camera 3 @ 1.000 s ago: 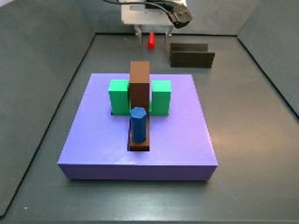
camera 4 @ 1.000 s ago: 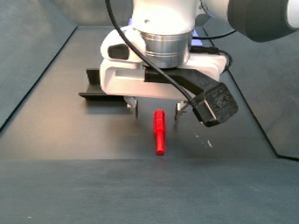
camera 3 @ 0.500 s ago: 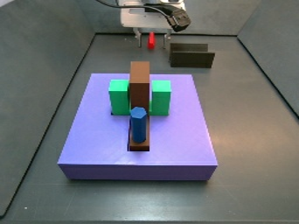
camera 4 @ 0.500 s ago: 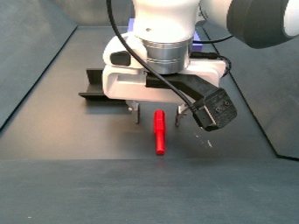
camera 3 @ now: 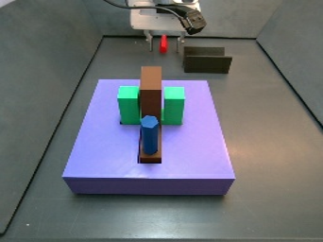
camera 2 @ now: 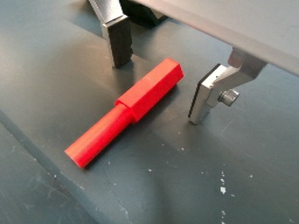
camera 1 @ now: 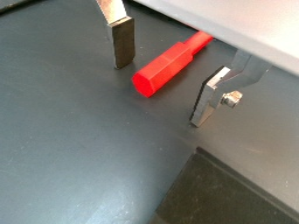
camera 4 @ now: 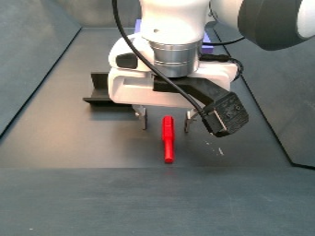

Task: Pick up the red object. Move up. Place the red object on the fixture. Regrasp the red object. Move to above the board. Insert the red object.
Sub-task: Pick up the red object.

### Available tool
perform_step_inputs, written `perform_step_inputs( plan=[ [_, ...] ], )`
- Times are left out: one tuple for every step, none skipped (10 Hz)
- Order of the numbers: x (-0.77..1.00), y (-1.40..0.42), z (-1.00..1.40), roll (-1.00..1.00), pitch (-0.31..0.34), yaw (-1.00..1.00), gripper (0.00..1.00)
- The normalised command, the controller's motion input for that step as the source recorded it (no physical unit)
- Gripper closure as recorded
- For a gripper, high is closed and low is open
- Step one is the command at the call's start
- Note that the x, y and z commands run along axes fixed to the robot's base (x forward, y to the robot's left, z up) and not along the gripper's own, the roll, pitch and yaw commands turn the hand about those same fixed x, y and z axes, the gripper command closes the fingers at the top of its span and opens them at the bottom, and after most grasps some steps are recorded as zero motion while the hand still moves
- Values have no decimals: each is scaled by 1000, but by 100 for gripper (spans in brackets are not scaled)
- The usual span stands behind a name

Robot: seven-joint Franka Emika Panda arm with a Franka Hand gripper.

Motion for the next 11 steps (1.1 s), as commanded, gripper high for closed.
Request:
perform_step_inputs(
  plan=[
    [0,-114,-57,0,0,0,0],
    [0,-177,-31,24,0,0,0],
    [0,0,0,0,0,0,100],
    [0,0,0,0,0,0,100],
    [0,0,0,0,0,0,100],
    [0,0,0,0,0,0,100],
    [0,0,0,0,0,0,100],
    [0,0,0,0,0,0,100],
    [0,0,0,0,0,0,100],
    [0,0,0,0,0,0,100],
    [0,0,0,0,0,0,100]
  ],
)
